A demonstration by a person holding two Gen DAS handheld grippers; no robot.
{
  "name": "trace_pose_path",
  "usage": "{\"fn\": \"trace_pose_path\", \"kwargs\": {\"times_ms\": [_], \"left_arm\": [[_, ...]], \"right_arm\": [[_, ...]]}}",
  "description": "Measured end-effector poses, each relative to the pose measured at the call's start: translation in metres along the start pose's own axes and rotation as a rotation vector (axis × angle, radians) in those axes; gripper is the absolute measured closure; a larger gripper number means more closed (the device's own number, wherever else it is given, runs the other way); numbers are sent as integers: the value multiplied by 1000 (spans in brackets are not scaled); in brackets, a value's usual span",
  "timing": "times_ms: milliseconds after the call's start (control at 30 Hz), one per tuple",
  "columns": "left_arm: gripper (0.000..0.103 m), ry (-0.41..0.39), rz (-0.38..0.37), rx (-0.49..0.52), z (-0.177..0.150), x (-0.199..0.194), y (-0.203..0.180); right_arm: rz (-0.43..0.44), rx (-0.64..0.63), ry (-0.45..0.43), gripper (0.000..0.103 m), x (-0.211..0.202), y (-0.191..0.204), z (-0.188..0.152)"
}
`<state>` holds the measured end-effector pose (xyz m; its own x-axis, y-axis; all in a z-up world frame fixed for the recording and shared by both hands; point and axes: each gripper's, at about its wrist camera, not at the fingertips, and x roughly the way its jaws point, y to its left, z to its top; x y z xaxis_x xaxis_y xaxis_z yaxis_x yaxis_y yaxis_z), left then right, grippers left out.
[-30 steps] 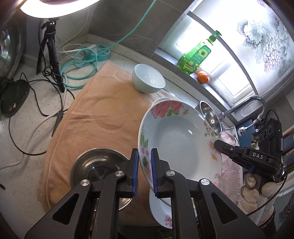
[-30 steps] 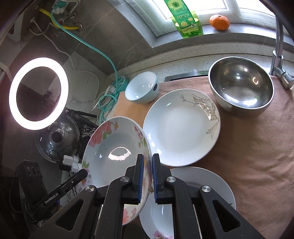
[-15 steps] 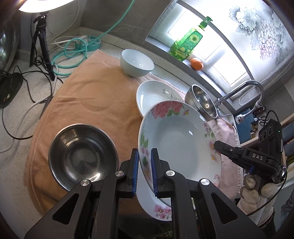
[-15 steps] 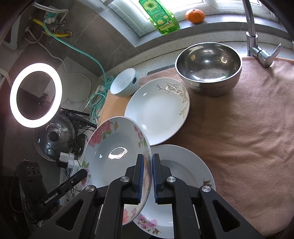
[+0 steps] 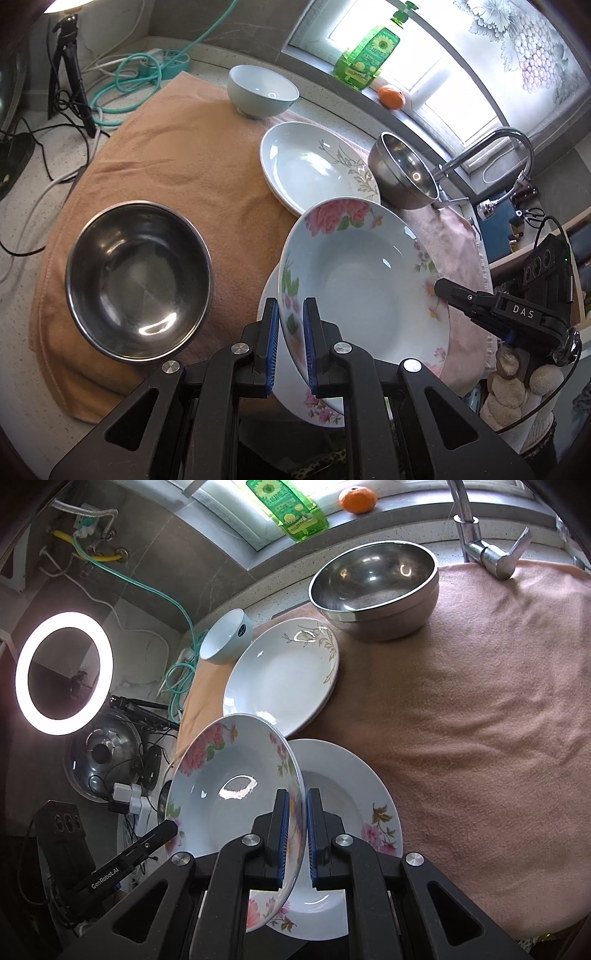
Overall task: Organize plates and bowls
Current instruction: 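Carry the pink-rose plate over the pink-blossom deep plate, then lower the pink-rose plate onto the pink-blossom deep plate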
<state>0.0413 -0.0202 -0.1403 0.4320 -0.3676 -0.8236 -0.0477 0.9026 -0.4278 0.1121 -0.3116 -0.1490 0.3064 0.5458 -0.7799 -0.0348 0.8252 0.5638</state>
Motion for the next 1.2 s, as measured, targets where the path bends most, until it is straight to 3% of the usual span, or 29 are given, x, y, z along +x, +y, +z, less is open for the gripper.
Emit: {"fn": "trace_pose_path", "kwargs": {"times_ms": [533, 1200], "left_arm": [[92, 64, 13, 27, -18, 28, -10], [92, 90, 64, 61, -18, 45, -10]], "right_arm": [[-14, 80, 30, 94, 6, -42, -23], [-37, 82, 55, 94, 23, -43, -27]]}}
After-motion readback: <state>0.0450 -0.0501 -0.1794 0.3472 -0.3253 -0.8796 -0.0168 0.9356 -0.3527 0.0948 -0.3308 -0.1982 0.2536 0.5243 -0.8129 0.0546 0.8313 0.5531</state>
